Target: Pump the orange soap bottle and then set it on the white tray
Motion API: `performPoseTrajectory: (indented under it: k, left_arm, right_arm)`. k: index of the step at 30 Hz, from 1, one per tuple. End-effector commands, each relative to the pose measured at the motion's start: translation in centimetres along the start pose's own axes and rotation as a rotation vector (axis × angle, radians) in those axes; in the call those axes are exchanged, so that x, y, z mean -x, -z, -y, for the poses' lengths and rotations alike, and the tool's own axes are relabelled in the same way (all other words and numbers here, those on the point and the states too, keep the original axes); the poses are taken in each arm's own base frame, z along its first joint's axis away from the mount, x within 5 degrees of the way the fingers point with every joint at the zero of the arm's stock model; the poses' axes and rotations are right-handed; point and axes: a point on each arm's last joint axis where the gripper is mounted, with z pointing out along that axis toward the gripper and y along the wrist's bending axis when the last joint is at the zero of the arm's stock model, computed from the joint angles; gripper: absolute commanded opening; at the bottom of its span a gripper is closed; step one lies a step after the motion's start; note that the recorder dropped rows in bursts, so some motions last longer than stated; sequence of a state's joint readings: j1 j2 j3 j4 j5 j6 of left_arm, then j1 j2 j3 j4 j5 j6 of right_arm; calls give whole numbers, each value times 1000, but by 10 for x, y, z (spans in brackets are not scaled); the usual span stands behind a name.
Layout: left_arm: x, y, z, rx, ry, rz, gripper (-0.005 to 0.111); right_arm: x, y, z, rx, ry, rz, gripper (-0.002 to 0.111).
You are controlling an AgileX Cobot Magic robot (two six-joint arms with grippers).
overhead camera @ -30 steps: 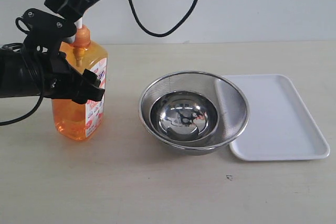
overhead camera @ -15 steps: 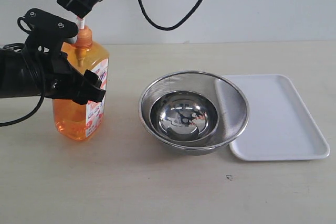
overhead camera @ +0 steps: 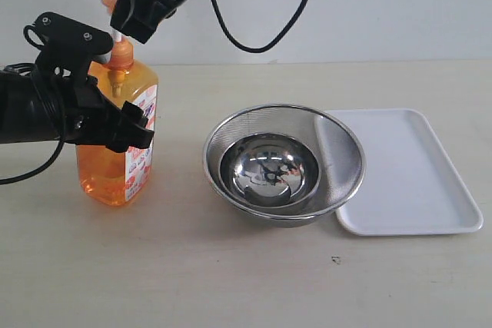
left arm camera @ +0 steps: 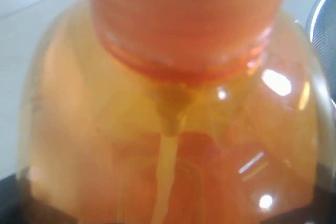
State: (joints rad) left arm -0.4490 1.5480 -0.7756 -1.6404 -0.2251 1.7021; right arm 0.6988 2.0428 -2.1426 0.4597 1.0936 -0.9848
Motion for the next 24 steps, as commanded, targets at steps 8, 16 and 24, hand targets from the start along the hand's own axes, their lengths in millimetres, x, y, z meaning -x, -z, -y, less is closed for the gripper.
performPoseTrajectory:
  k: [8,16,24]
  left_arm:
    - [3,3,0,8,-2,13,5]
    - [3,3,0,4,-2,13,5]
    - [2,3,0,6,2,12,5]
  right_arm:
    - [0,18,-5,17,19,-54,0]
    - [9,74,-13,-106,62,-118,0]
    - [-20,102,0,-211,-31,-228,0]
